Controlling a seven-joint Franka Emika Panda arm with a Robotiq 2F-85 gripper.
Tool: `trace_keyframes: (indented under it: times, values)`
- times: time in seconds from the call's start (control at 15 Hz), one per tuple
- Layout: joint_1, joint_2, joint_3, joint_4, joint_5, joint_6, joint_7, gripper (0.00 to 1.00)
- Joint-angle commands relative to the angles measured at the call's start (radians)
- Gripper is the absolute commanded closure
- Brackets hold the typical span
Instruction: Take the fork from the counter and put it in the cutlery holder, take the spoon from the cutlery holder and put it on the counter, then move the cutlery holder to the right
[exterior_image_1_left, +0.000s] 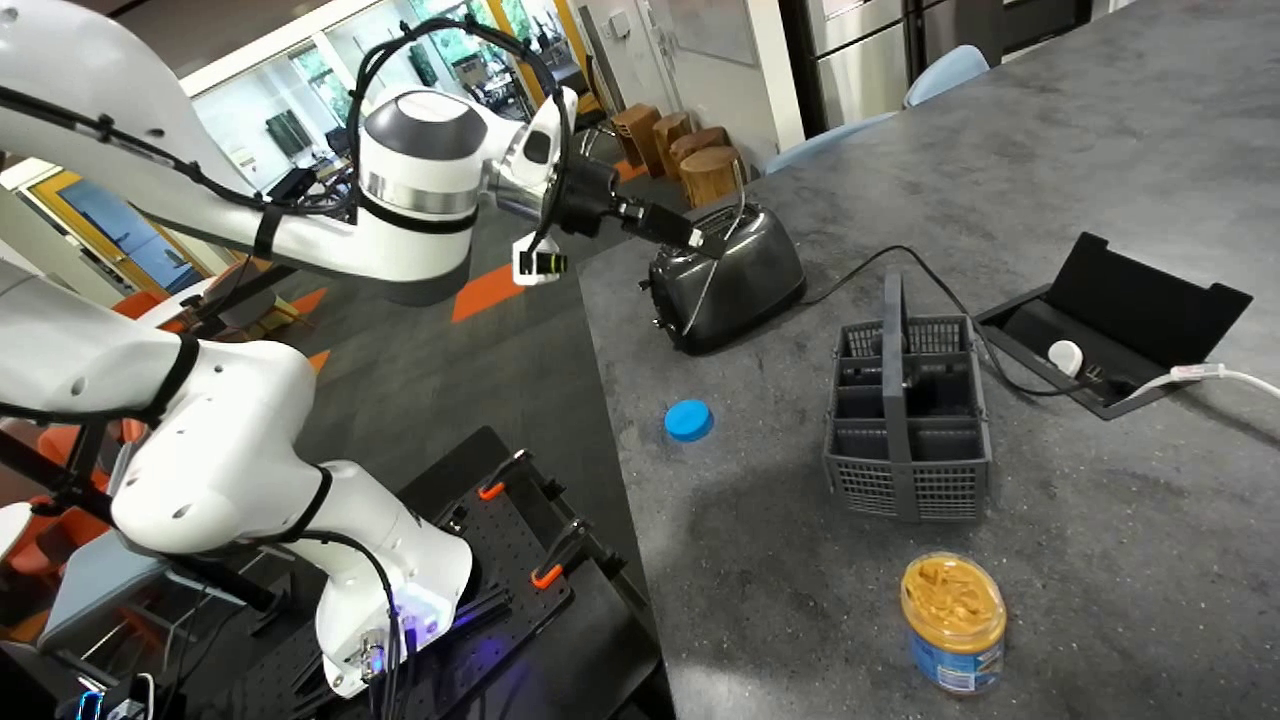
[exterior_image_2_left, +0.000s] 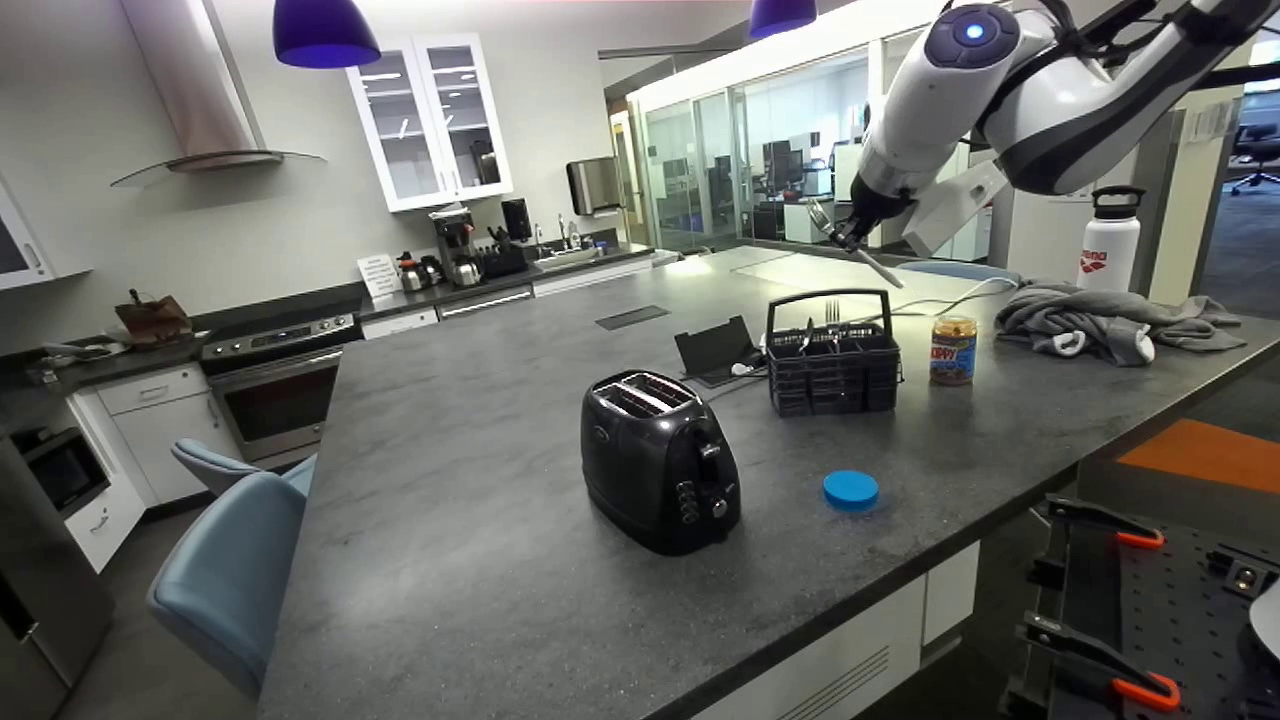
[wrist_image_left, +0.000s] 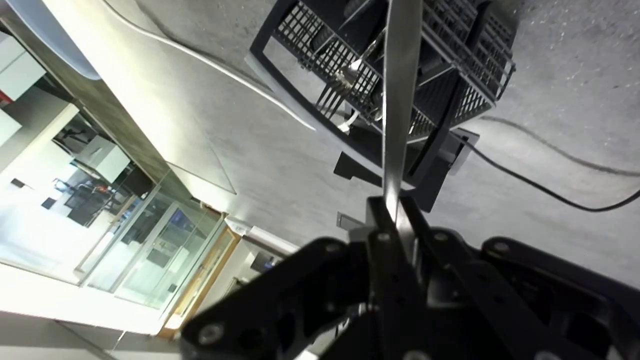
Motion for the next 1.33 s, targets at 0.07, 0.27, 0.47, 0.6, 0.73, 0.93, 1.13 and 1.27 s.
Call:
trace_keyframes:
  times: [0.07,0.27,0.47,0.6,0.73,0.93,1.13,1.27]
  values:
    - [-0.025,-0.050,0.039,0.032,-0.260,-0.043,0.364,0.98]
    - [-0.014,-0.029,0.023,0.031,-0.283,-0.054,0.405,0.92]
    - [-0.014,-0.016,0.035,0.029,-0.321,-0.091,0.490,0.92]
    - [-0.011,-0.024,0.037,0.034,-0.381,-0.100,0.567,0.98]
    - [0.003,-0.030,0.033,0.035,-0.525,-0.102,0.744,0.98]
    - [0.070,-0.032,-0.015,0.027,-0.681,-0.135,0.989,0.98]
    - [0.113,-0.007,-0.054,0.009,-0.794,-0.221,1.232,0.98]
    - [0.227,0.021,-0.163,-0.019,-0.849,-0.340,1.337,0.98]
